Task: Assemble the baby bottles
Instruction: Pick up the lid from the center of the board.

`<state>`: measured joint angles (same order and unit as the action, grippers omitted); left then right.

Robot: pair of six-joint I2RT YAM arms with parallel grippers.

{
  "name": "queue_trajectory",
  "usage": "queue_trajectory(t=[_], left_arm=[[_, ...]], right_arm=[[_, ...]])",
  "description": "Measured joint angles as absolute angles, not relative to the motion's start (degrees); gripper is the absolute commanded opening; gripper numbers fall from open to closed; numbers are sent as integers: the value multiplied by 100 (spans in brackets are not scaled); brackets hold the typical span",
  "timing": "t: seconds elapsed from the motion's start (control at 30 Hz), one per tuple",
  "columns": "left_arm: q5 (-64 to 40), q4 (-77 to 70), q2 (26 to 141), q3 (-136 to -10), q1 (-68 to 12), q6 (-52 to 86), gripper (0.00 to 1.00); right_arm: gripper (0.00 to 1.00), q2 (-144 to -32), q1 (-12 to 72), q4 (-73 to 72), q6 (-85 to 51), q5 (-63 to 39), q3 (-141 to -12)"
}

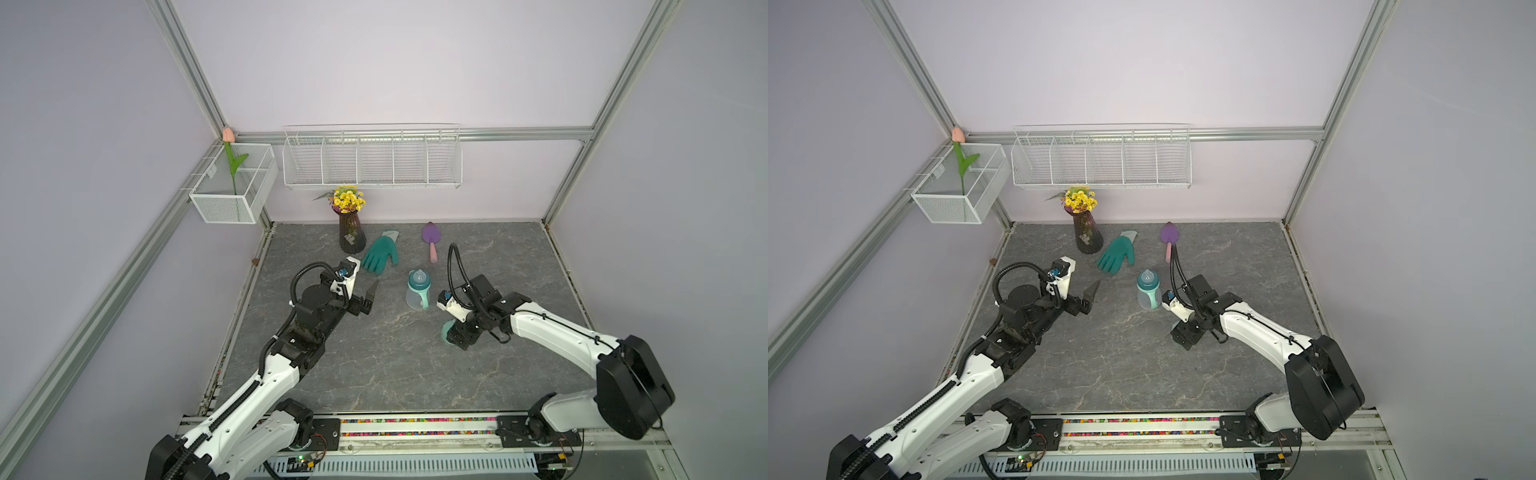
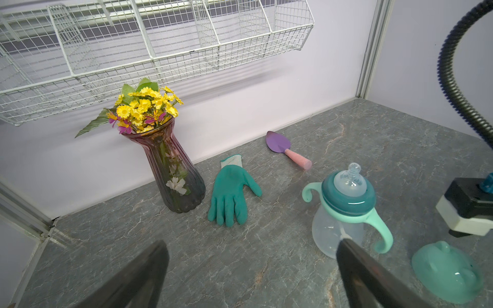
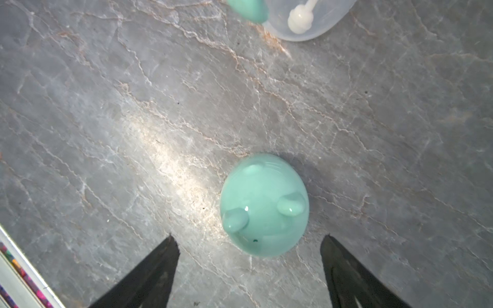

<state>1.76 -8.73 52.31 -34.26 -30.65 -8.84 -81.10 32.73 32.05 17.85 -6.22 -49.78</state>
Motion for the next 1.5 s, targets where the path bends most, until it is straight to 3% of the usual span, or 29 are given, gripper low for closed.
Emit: queue_trajectory(t=[0.47,1.27,1.5], left_arm=[[143,-910,5078,-3426,-3065,-923,99],[102,-908,5076,-3426,-3065,-967,99],[99,-910,5076,-3426,-3065,-969,99]], right_arm=[[86,-8860,3267,2893,2198,-668,-5070],[82,-8993,3148,2762,2287,-834,-5177],[74,-9098,3148,2816,2303,-878,-5188]])
